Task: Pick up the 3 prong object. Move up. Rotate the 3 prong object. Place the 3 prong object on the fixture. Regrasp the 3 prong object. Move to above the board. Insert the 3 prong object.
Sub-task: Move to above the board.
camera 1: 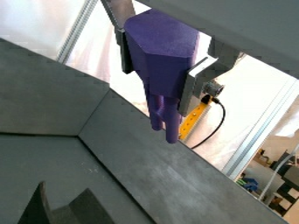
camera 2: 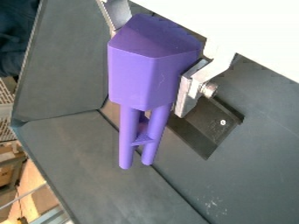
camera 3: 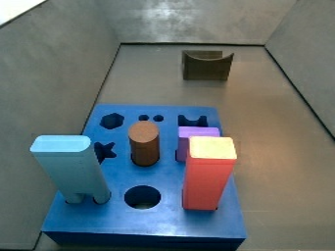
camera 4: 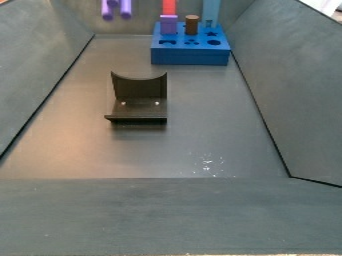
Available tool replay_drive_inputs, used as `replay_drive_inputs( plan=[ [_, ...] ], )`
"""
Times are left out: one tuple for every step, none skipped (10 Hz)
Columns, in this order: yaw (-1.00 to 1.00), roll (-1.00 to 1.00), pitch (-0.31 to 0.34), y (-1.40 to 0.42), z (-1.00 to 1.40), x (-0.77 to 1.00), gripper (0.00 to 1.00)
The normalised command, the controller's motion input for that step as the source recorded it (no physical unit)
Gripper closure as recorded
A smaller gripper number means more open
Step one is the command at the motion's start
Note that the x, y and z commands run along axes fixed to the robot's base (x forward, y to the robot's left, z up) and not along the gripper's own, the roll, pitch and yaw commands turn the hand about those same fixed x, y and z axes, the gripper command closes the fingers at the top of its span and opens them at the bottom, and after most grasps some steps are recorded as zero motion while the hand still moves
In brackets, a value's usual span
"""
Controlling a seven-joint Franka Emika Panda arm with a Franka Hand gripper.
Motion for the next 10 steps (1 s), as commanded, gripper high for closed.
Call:
replay_drive_inputs(
  plan=[
    [-0.05, -1.0, -0.033, -1.0, 0.35, -0.81, 1.0],
    [-0.05, -1.0, -0.042, -1.0, 0.36, -0.82, 1.0],
    [-0.05, -1.0, -0.073, -1.0, 0.38, -0.9, 1.0],
    [-0.04, -1.0, -0.086, -1.0, 0.37, -0.94, 1.0],
    [-0.05, -1.0, -0.101, -1.0, 0.39, -0.98, 1.0],
    [-0.05, -1.0, -0.105, -0.99, 0.39, -1.0, 1.0],
    [-0.06, -1.0, -0.116, -0.73, 0.3, -0.83, 1.0],
    [-0.06, -1.0, -0.117, -0.46, 0.2, -0.58, 1.0],
    [-0.07, -1.0, -0.119, -0.2, 0.1, -0.33, 1.0],
    [-0.07, -1.0, -0.119, -0.12, 0.06, -0.24, 1.0]
  ],
)
